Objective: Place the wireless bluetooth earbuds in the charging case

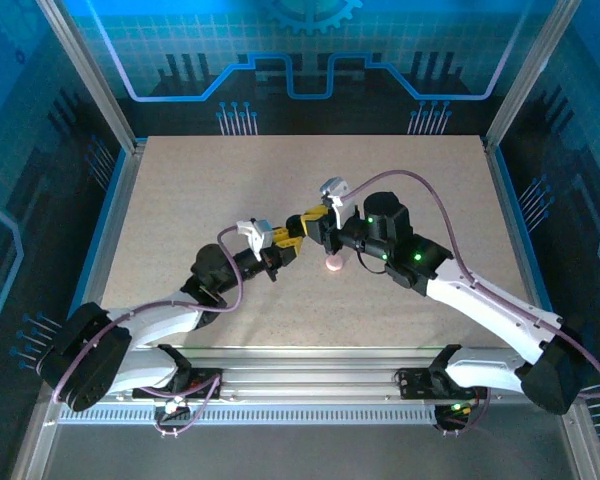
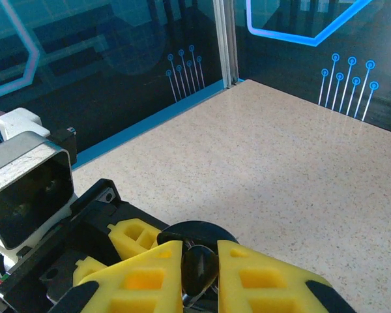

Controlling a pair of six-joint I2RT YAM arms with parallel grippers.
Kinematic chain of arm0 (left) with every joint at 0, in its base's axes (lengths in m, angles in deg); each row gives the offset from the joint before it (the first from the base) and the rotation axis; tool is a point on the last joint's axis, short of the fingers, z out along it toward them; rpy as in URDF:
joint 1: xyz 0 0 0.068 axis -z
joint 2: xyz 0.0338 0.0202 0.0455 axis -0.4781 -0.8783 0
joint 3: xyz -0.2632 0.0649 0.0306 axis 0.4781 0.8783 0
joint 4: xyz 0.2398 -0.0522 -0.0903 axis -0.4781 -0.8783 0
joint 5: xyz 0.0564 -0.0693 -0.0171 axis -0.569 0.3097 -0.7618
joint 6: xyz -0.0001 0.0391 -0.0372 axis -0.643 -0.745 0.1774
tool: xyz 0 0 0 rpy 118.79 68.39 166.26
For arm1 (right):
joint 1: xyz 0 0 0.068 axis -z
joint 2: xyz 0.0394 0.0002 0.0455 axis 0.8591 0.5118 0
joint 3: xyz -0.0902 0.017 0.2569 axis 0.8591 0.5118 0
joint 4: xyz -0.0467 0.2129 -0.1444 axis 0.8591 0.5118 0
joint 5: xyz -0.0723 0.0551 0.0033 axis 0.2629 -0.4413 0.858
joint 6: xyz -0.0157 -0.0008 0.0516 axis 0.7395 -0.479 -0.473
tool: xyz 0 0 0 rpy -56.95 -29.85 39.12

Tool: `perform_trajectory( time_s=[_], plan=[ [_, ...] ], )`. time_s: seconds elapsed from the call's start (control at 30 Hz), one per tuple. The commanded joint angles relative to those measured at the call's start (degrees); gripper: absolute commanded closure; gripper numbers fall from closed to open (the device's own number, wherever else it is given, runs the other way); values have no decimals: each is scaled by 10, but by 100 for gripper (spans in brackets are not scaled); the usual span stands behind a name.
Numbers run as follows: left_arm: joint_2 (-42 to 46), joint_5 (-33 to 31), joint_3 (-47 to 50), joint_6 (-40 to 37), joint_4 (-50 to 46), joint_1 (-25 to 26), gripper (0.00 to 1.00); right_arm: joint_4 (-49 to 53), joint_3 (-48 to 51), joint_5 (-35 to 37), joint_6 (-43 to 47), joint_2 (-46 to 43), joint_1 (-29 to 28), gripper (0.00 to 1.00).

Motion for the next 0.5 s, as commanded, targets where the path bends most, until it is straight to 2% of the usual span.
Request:
perform_trajectory(
  time_s=[0.0,0.47],
  plan=[
    [23,-15,4,-27,-1,4,88,-15,-15,-14,-8,-6,4,82],
    [39,-27,8,-57,-31,10,88,-23,-45,-34,19,48,-2,82]
  ],
)
